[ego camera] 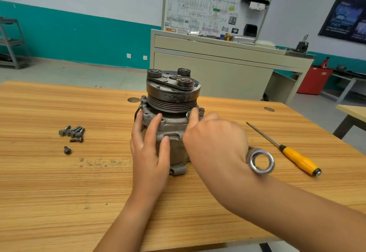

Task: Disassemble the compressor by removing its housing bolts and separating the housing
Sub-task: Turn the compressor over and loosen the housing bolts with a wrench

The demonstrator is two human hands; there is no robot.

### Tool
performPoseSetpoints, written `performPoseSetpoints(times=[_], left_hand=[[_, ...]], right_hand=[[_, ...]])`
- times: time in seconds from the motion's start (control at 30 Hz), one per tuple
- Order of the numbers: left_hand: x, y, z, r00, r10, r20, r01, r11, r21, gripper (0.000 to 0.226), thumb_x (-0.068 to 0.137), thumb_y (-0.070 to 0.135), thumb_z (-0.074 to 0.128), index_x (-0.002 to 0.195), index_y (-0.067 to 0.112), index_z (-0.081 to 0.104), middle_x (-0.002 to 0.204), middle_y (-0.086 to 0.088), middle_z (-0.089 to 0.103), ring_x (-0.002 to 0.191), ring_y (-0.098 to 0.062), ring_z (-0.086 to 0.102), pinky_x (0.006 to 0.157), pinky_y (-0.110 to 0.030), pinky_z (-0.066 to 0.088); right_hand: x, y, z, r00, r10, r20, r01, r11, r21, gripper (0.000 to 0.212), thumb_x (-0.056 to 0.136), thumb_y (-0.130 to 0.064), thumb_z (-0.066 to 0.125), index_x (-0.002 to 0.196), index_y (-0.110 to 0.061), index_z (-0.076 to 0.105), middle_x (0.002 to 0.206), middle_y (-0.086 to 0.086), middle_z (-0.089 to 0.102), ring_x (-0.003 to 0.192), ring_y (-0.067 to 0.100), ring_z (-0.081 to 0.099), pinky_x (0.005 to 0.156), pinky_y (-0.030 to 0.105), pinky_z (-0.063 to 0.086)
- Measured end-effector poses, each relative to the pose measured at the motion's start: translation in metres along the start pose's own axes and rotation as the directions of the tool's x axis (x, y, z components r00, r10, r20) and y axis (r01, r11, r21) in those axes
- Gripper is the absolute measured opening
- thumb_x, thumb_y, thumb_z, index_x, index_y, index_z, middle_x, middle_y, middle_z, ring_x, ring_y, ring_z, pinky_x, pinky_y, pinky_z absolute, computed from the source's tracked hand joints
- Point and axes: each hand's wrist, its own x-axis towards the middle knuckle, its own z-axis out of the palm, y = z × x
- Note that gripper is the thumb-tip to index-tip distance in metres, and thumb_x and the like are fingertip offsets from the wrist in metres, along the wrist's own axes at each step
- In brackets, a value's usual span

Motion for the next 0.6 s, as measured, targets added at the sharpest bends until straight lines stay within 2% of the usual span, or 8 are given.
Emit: performPoseSetpoints(times=[0.03,0.1,0.13,0.2,0.27,0.43,0.6], left_hand=[[0.001,-0.001,-0.001,1.000,0.005,0.007,-0.005,1.000,0.006,0.045,0.088,0.030,0.043,0.121,0.058,0.031,0.140,0.033,0.006,0.141,-0.010,0.016,0.108,-0.028,0.021],[0.001,-0.001,-0.003,1.000,0.005,0.019,-0.006,1.000,0.018,0.045,0.088,0.031,0.043,0.121,0.058,0.031,0.143,0.028,0.009,0.141,-0.009,0.015,0.107,-0.025,0.020],[0.001,-0.001,-0.003,1.000,-0.001,0.024,0.000,1.000,0.018,0.045,0.088,0.031,0.043,0.122,0.058,0.031,0.144,0.025,0.010,0.141,-0.009,0.015,0.108,-0.026,0.020],[0.001,-0.002,-0.003,1.000,-0.005,0.031,0.005,1.000,0.011,0.045,0.088,0.032,0.043,0.122,0.059,0.031,0.146,0.023,0.012,0.141,-0.008,0.015,0.108,-0.027,0.020],[0.001,-0.002,-0.003,0.999,-0.011,0.032,0.010,1.000,0.005,0.045,0.087,0.033,0.043,0.120,0.061,0.032,0.146,0.022,0.013,0.141,-0.007,0.015,0.106,-0.025,0.020],[0.001,-0.001,-0.003,0.999,-0.016,0.031,0.016,1.000,0.003,0.044,0.087,0.033,0.043,0.118,0.063,0.033,0.143,0.028,0.012,0.140,-0.003,0.014,0.107,-0.024,0.019],[0.000,0.000,-0.004,0.999,-0.027,0.036,0.028,1.000,-0.011,0.045,0.087,0.033,0.043,0.119,0.062,0.032,0.144,0.027,0.012,0.140,0.000,0.013,0.110,-0.028,0.020]], right_hand=[[0.001,0.004,0.004,0.999,-0.020,-0.031,0.021,1.000,0.008,0.068,0.076,0.006,0.009,0.144,0.004,0.003,0.108,0.017,0.050,0.065,0.018,0.046,0.041,0.022,0.020],[0.002,0.024,0.008,0.998,-0.028,-0.059,0.032,0.998,0.055,0.061,0.088,0.003,0.028,0.146,-0.006,0.012,0.087,0.006,0.050,0.077,0.024,0.056,0.039,0.024,0.019],[0.000,0.035,0.009,0.998,-0.017,-0.068,0.022,0.997,0.073,0.058,0.090,-0.002,0.033,0.145,-0.012,0.018,0.074,0.004,0.045,0.071,0.024,0.053,0.039,0.025,0.018],[-0.004,0.049,0.012,0.995,0.023,-0.097,-0.015,0.996,0.084,0.055,0.092,-0.008,0.037,0.142,-0.023,0.022,0.060,0.000,0.032,0.051,0.017,0.033,0.040,0.027,0.018],[-0.008,0.052,0.017,0.993,0.062,-0.097,-0.053,0.995,0.090,0.055,0.094,-0.013,0.037,0.143,-0.030,0.018,0.059,-0.004,0.028,0.047,0.014,0.022,0.040,0.027,0.016],[-0.013,0.052,0.023,0.979,0.123,-0.161,-0.111,0.991,0.077,0.058,0.094,-0.018,0.038,0.144,-0.031,0.012,0.059,-0.007,0.025,0.046,0.013,0.018,0.040,0.027,0.014],[-0.007,0.056,0.019,0.983,0.158,-0.097,-0.154,0.987,0.044,0.057,0.089,-0.005,0.039,0.142,-0.021,0.022,0.057,-0.004,0.026,0.046,0.014,0.020,0.039,0.028,0.014]])
